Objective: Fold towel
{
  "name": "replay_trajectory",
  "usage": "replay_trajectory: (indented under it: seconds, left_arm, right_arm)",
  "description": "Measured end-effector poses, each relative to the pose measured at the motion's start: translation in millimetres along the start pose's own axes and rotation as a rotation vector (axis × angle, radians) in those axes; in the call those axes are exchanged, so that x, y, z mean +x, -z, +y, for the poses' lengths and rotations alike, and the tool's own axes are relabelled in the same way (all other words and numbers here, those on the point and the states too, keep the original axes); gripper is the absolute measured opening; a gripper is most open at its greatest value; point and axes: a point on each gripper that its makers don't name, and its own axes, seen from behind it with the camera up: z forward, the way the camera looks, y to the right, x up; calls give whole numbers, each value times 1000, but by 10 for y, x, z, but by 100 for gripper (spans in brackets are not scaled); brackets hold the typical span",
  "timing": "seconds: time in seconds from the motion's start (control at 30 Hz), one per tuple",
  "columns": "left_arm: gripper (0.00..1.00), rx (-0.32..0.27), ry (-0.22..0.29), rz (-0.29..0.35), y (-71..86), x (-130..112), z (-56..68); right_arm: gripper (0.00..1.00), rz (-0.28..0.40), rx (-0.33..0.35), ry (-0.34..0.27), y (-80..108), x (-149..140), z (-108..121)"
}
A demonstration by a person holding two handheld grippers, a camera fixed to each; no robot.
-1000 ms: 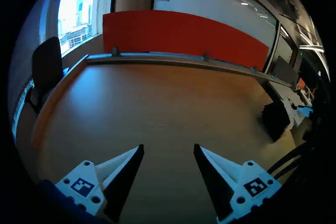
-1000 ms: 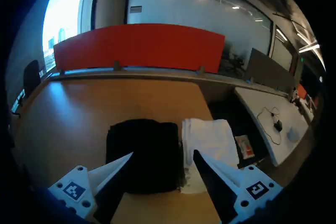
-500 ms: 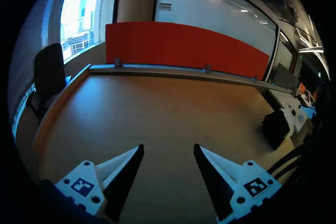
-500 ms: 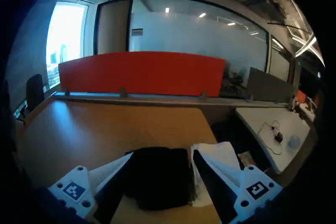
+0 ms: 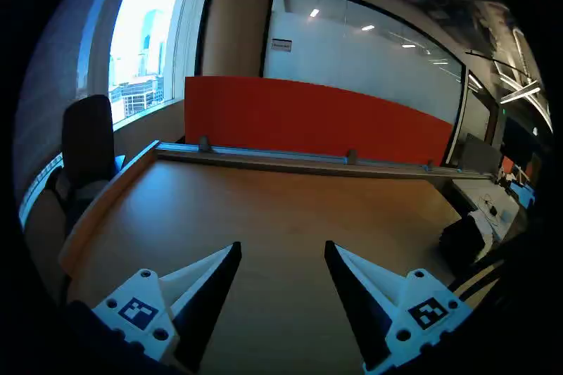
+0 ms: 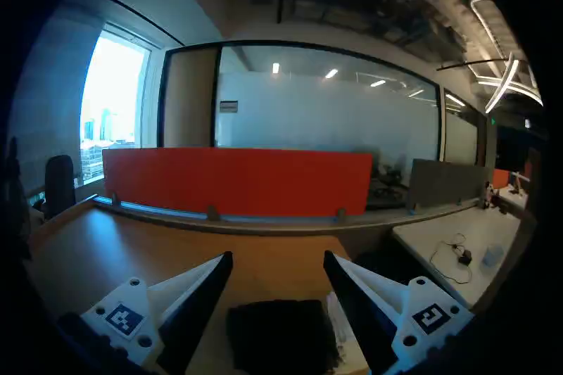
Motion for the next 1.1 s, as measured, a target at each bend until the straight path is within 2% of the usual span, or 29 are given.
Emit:
replay_trajectory:
  seconds: [0.17, 0.33, 0.57, 0.8, 1.1]
  left_arm:
    - [87, 16, -18, 66, -14, 196, -43]
    - [87, 45, -15, 149, -10, 419, -140]
    - [87, 73, -23, 242, 20, 682, -267]
    - [87, 66, -52, 267, 4, 756, -294]
    - [87, 54, -40, 283, -43, 788, -376]
  right_arm:
    - [100, 14, 7, 13, -24, 46, -98]
    - [100, 40, -2, 15, -67, 130, -184]
    - [100, 68, 9, 17, -125, 229, -436]
    - [100, 92, 24, 21, -204, 320, -780]
    - [100, 109, 33, -13, -332, 366, -1266]
